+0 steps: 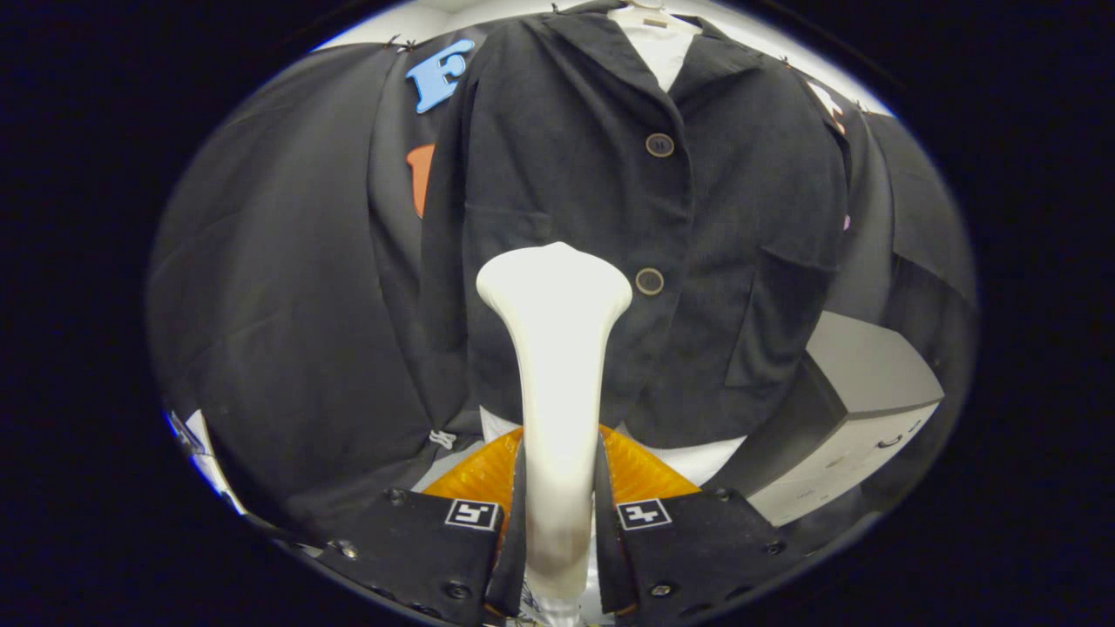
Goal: Iron the clothes twice with a garment steamer, once on the left side and once on the right side.
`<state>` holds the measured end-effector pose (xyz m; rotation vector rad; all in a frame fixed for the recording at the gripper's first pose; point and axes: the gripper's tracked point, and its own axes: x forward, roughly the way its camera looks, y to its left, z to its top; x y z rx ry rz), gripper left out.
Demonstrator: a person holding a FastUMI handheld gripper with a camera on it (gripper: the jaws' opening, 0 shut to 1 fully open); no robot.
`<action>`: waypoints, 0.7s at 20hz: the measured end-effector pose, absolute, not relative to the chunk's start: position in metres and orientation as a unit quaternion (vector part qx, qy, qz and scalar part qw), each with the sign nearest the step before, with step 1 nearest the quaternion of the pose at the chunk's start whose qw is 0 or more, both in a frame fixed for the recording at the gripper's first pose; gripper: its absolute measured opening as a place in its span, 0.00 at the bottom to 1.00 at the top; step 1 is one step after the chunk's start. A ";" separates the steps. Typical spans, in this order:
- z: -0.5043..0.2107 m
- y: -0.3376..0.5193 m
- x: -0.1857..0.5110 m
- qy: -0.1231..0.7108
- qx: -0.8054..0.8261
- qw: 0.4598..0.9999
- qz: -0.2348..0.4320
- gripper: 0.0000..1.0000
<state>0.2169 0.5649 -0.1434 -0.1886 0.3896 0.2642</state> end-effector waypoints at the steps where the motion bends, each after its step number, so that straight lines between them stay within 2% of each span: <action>1: -0.151 0.563 0.216 0.201 -0.094 0.966 0.132 0.36; 14: -0.220 0.553 0.208 0.251 -0.123 0.950 0.136 0.36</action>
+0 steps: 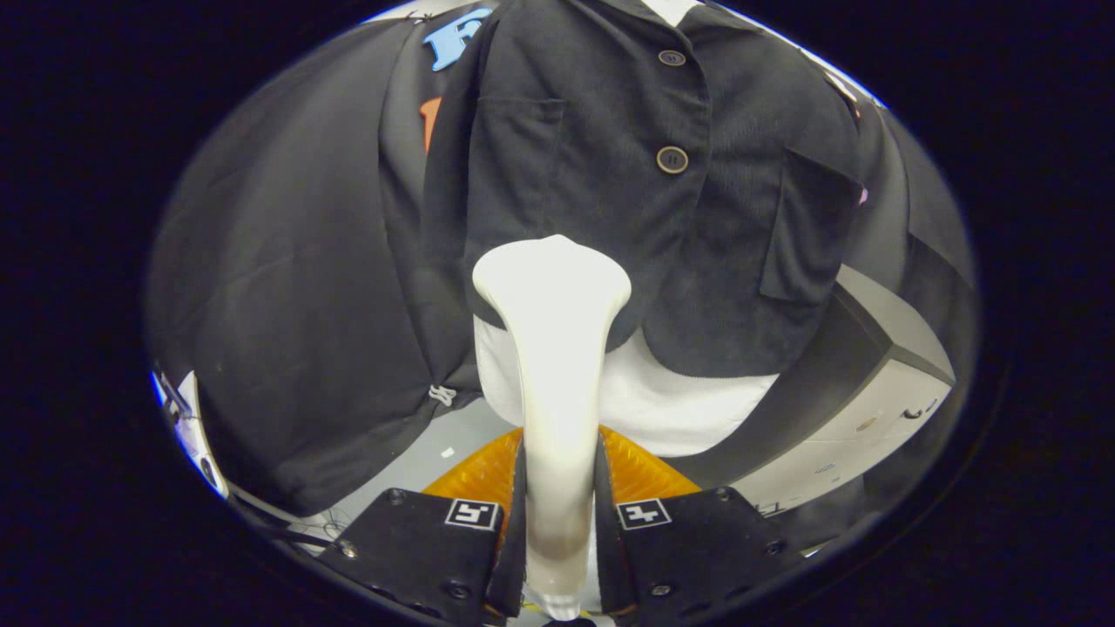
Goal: Iron the clothes twice with a garment steamer, once on the left side and once on the right side.
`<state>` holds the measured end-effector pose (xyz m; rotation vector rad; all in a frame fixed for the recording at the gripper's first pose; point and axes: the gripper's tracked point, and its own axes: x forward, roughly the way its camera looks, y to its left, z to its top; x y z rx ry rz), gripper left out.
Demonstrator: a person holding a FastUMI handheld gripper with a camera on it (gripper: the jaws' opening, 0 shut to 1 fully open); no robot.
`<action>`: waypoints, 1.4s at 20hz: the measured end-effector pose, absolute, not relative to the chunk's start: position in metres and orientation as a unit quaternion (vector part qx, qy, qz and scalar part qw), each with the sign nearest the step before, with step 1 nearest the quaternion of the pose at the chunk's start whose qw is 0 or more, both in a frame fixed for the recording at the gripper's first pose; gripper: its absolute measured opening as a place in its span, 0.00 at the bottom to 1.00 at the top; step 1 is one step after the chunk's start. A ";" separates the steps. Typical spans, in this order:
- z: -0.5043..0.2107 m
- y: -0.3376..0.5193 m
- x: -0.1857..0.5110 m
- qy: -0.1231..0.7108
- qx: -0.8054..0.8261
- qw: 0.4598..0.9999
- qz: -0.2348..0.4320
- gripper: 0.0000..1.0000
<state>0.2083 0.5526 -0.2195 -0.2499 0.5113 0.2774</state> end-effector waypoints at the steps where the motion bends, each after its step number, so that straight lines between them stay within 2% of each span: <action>1: -0.220 0.551 0.208 0.252 -0.124 0.950 0.137 0.36; 6: -0.201 0.548 0.205 0.249 -0.109 0.951 0.147 0.36; 13: -0.106 0.485 0.174 0.207 -0.072 0.963 0.156 0.36; 18: -0.031 0.391 0.146 0.157 -0.050 0.976 0.140 0.36; 28: 0.025 0.147 0.046 0.109 0.003 0.991 0.074 0.36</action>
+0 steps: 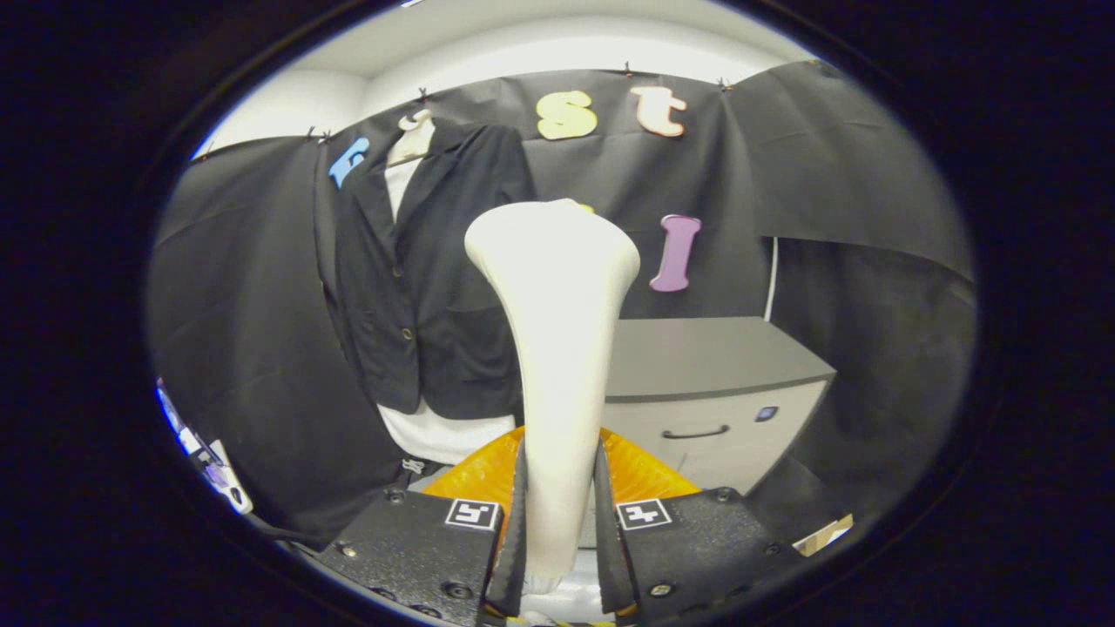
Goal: Iron the clothes twice with a garment steamer, once on the left side and once on the right side.
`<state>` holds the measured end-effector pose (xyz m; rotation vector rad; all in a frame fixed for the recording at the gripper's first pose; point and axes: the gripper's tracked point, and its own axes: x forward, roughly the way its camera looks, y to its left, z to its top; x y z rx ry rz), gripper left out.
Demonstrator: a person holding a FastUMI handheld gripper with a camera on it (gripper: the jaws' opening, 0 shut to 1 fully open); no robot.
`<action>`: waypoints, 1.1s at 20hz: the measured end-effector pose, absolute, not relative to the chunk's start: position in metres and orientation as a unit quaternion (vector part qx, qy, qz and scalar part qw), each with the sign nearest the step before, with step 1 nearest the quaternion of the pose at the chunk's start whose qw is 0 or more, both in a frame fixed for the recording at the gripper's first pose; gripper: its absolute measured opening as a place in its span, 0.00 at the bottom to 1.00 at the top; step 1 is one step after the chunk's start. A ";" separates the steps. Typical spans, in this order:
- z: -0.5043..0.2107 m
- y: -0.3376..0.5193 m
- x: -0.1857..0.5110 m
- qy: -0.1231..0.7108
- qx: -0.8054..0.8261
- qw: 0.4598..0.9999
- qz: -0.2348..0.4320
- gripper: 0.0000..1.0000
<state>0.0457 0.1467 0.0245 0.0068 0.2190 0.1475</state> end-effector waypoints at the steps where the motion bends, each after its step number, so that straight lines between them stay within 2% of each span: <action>1: 0.026 0.126 0.037 0.104 0.009 0.992 0.067 0.36; 13: -0.045 -0.025 -0.036 0.103 0.070 0.992 0.037 0.36; 15: -0.050 -0.028 -0.048 0.089 0.064 0.993 0.053 0.36; 22: -0.079 -0.032 -0.070 0.088 0.037 0.994 0.046 0.36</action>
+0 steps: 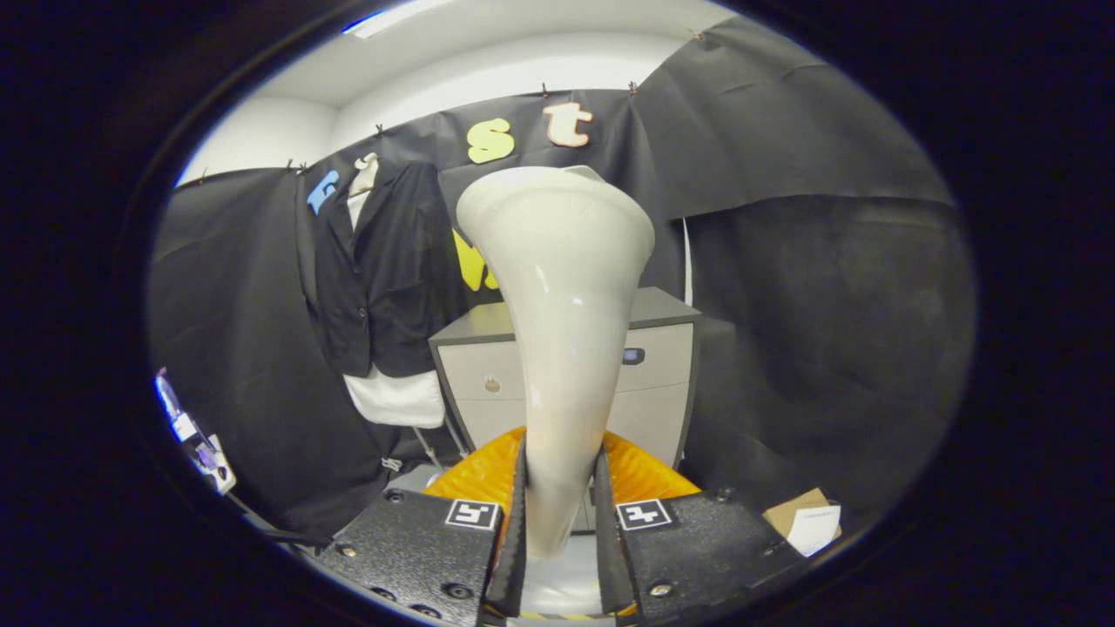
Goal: Iron the clothes twice with a garment steamer, once on the left side and once on the right side.
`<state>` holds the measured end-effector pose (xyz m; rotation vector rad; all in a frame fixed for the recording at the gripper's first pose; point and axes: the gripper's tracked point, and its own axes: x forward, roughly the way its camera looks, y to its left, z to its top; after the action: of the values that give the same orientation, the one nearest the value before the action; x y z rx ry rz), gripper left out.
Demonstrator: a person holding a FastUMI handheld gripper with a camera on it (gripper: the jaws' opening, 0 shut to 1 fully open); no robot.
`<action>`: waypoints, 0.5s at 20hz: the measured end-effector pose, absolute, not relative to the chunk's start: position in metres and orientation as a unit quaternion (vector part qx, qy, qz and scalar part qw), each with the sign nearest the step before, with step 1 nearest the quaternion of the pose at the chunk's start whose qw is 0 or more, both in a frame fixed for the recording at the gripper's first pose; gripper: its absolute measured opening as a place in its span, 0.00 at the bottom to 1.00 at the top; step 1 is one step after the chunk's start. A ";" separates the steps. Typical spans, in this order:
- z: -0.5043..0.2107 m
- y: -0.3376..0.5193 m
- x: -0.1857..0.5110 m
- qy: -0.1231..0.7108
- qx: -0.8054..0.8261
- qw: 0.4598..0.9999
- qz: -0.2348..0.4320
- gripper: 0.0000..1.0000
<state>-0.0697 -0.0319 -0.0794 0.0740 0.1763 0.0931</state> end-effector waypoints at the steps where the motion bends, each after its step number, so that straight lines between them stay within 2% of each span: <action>1: -0.084 -0.029 -0.070 0.091 0.040 0.994 0.045 0.36; 10: -0.105 -0.035 -0.056 0.111 0.037 0.992 0.037 0.36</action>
<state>-0.0562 -0.0353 -0.1045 0.0742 0.2231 0.0735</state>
